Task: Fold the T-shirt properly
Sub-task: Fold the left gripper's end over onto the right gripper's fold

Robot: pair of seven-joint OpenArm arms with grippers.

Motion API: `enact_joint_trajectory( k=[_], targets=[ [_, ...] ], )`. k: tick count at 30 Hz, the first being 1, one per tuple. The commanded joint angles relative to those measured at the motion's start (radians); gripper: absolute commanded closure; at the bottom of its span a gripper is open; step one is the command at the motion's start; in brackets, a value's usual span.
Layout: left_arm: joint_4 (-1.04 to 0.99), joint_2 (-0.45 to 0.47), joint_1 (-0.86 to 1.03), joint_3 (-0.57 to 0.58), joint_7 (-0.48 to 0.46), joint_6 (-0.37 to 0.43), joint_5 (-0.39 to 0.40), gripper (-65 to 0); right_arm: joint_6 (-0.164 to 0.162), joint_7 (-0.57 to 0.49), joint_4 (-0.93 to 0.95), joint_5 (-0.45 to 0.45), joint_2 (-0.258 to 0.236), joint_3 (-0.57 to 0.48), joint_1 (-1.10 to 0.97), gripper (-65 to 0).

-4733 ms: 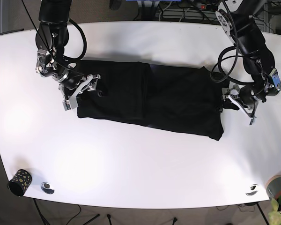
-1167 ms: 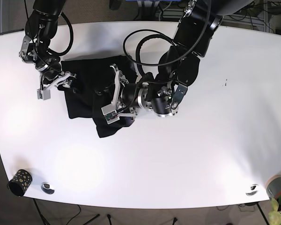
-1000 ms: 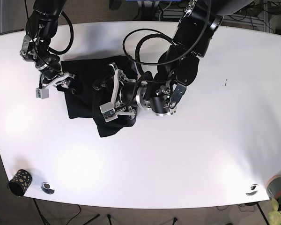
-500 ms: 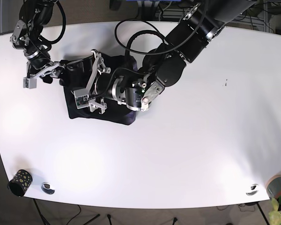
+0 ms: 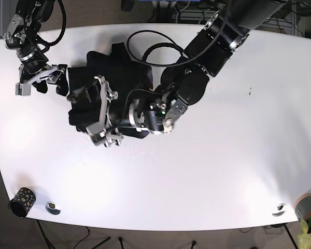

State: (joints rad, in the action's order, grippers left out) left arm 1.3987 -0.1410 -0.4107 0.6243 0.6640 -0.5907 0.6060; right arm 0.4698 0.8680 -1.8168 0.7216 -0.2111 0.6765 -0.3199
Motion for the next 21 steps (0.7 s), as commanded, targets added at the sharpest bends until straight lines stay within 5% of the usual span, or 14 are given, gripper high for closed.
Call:
enact_joint_trajectory(
  k=[1, 11, 21],
  targets=[
    [0.02, 0.013, -0.024, -0.044, -0.025, -0.001, 0.015, -48.5, 0.005, 0.0, -0.061, 0.017, 0.006, 0.004, 0.015, -48.5],
    [0.006, 0.197, 0.048, -0.195, -0.03, 0.001, 0.007, -48.5, 0.004, 0.047, -0.096, 0.014, 0.023, -0.163, 0.029, -48.4],
    [-0.019, 0.218, 0.114, -0.229, -0.03, 0.001, -0.146, -48.5, 0.002, 0.047, -0.054, 0.011, 0.057, -0.163, 0.028, -48.4]
  ],
)
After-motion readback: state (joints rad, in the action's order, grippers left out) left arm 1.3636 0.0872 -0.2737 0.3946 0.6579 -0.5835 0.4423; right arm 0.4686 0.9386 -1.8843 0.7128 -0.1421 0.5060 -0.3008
